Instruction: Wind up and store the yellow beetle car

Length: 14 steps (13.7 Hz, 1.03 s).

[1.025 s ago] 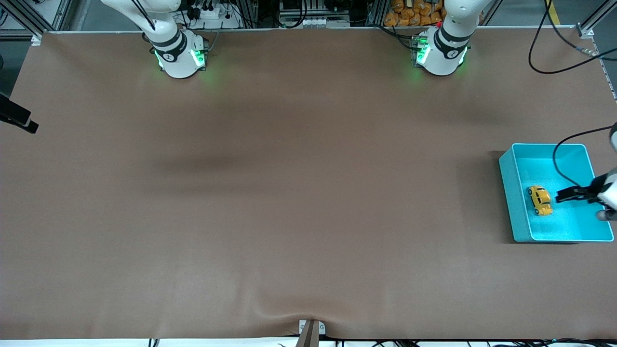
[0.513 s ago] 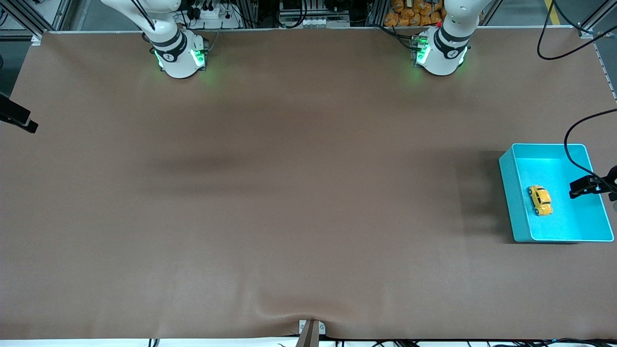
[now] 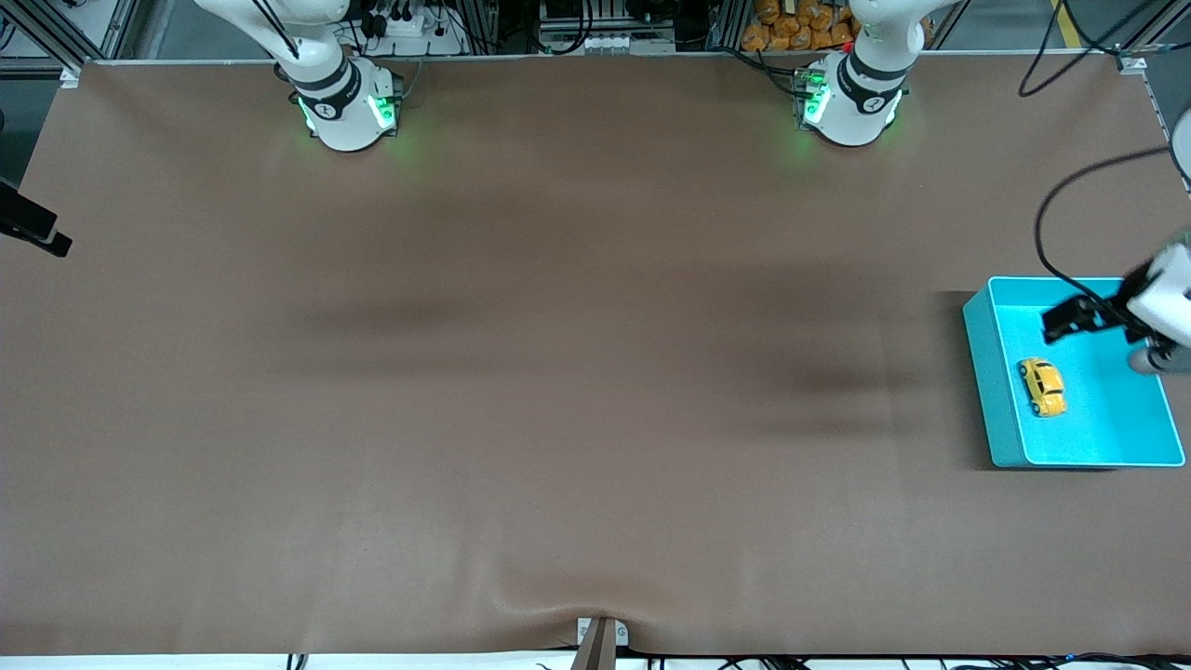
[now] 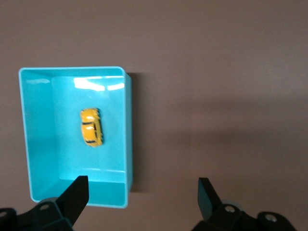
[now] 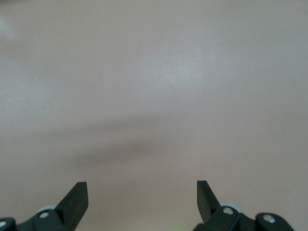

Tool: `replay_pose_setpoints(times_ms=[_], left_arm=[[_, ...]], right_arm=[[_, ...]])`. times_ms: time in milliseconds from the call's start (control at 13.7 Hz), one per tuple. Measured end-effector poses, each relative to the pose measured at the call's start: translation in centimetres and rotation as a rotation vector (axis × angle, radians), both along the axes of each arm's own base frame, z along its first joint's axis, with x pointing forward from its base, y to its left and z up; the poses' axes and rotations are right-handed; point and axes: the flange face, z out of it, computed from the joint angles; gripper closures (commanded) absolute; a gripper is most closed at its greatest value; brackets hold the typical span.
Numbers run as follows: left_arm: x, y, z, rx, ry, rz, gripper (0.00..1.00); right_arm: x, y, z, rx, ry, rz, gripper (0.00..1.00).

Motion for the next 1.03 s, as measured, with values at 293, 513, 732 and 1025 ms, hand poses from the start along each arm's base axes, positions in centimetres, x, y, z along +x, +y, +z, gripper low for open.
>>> replay_pose_setpoints(times_ms=[293,513,732,1025], left_arm=[[-2.8,-5.4,4.3,-0.014,-0.004,0.039,0.00],[-4.3,-7.4,6.6,-0.010,0.015,0.021,0.00],[-5.2,-8.0,9.0,-0.043,0.027,0.019,0.00],[-5.7,-8.9,10.1,-0.066,0.034,0.007,0.00]], right_arm=[[0.0,0.0,0.0,0.000,0.000,0.000,0.00],[0.0,0.0,0.0,0.000,0.000,0.000,0.00],[0.0,0.0,0.0,0.000,0.000,0.000,0.00],[0.0,-0.1,0.0,0.000,0.000,0.000,0.00]])
